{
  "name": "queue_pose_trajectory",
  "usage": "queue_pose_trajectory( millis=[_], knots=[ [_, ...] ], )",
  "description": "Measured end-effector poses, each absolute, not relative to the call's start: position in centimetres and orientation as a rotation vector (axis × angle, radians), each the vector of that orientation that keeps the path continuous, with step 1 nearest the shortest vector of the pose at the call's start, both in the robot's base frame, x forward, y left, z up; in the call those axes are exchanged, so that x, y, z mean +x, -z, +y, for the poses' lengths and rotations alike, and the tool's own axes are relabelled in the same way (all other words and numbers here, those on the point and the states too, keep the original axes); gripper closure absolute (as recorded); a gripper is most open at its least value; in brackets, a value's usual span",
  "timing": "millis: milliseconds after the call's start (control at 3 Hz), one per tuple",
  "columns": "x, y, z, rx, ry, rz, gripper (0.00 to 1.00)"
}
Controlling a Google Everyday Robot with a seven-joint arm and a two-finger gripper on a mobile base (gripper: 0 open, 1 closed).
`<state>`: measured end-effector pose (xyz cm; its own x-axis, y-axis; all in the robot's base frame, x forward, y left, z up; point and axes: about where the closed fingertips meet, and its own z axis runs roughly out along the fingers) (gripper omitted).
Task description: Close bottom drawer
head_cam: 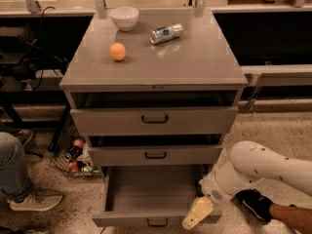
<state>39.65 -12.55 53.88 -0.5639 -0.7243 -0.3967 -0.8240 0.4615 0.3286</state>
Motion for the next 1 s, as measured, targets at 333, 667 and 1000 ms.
queue_pose_trajectory(
  millis=[333, 667, 1000],
  knots=[
    [39.1, -49.4, -13.0, -1.314, -0.703, 2.553, 0.00],
    [38.6, -44.1, -14.6, -1.226, -0.741, 2.579, 0.00],
    [38.3, -38.6, -16.1, -1.125, -0.805, 2.588, 0.18]
  ],
)
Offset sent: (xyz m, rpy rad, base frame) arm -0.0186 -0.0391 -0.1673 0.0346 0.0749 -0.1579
